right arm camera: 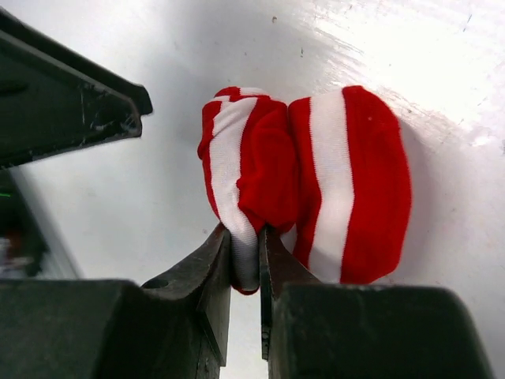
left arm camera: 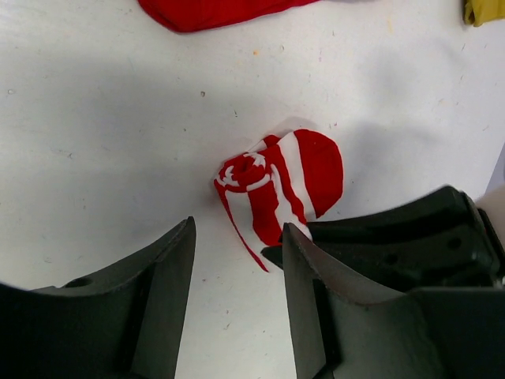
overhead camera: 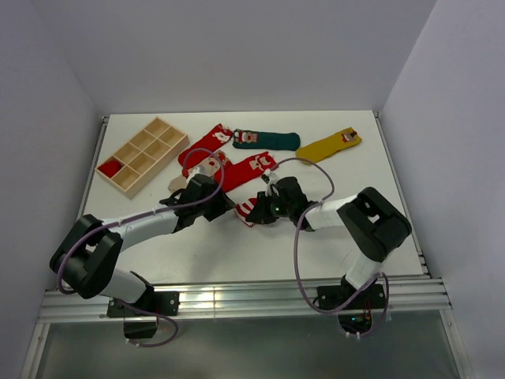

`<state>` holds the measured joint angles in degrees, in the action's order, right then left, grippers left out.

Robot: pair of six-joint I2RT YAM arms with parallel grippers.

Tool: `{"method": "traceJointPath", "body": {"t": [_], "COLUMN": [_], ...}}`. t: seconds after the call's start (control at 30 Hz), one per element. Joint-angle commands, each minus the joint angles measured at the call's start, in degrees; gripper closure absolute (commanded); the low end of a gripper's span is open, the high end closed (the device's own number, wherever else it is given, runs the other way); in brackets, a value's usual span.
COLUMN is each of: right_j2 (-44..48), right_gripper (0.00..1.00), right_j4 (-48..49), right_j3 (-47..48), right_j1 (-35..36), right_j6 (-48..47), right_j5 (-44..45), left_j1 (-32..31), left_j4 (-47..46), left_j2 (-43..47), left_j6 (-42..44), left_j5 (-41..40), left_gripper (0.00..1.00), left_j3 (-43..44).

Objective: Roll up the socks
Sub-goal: Roll the sock at the center of the board.

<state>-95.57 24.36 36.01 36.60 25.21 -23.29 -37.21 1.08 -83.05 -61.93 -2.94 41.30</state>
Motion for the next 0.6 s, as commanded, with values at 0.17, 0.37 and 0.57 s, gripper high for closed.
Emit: {"method": "traceJointPath", "body": {"t": [0.17,0.37,0.57], "right_j2": [-10.5,-13.9,-15.7], "right_gripper": [1.0,1.0,1.0], "right_j4": [16.2,16.6,16.2], "right_j3": [-4.7,-3.7,-2.4], "right_j1": [-7.3,-8.6,-9.0], "right_j6": [16.9,20.5,21.4], "right_j5": [-18.2,-20.2,-20.9], "left_j1": [0.0,-0.2,-0.4], "left_j4": [-6.1,-10.0,-13.4], "left_j2": [-1.5,-5.5,-7.7], "left_j6": [-3.6,-4.9,-6.1], "left_j5": [2.0,4.3,4.8], "left_gripper": [0.48,0.48,0.48], "left_j3": [-2.2,-2.0,-2.4]}}
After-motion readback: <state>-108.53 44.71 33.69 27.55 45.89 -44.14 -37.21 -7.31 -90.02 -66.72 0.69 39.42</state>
